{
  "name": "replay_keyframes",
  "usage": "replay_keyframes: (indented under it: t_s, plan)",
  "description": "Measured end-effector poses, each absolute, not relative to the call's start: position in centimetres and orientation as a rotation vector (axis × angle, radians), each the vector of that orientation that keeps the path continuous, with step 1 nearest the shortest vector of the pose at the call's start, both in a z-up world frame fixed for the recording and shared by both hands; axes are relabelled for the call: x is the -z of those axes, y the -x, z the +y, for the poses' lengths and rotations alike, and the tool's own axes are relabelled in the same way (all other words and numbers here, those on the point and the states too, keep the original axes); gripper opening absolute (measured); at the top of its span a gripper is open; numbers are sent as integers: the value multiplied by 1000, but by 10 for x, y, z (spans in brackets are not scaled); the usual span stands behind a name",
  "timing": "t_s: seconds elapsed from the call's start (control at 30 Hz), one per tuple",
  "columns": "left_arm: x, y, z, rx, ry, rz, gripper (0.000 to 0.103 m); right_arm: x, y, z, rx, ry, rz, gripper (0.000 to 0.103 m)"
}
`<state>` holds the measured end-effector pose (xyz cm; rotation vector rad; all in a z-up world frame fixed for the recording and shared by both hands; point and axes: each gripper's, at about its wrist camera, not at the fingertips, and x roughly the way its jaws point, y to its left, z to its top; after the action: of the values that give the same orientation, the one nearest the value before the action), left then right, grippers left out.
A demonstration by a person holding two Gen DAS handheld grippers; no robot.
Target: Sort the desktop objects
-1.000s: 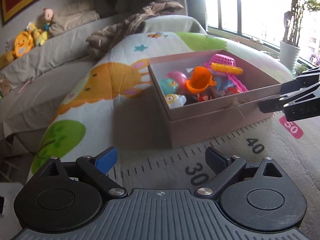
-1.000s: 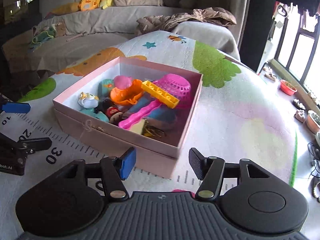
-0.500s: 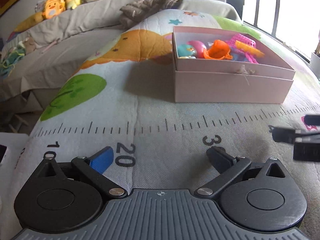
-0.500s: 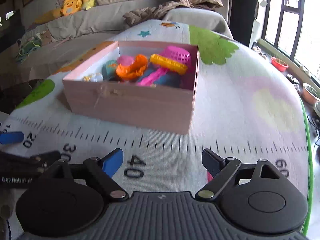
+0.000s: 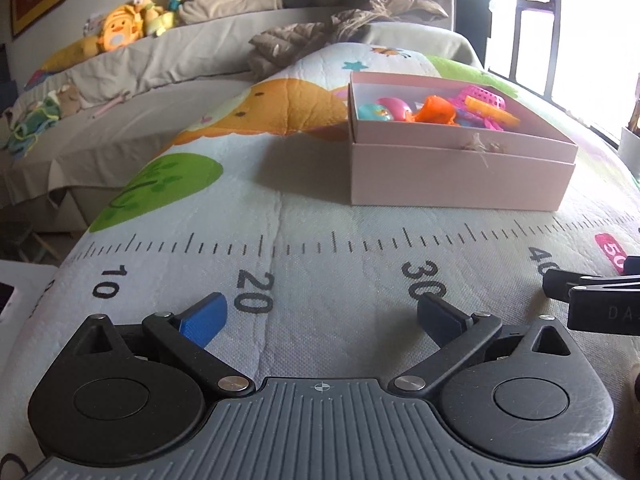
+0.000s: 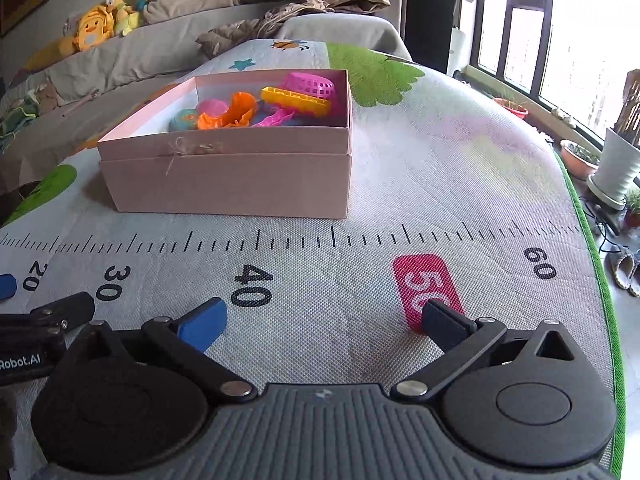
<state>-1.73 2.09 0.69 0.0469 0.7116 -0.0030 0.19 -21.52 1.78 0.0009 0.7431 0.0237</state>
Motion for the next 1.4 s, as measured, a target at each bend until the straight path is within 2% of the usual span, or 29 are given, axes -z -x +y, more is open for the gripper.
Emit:
replay_keyframes:
  t_s: [1.4]
  plan:
    - [-8, 6, 24, 27, -27, 752, 103, -14, -10, -218, -42, 4, 695, 103]
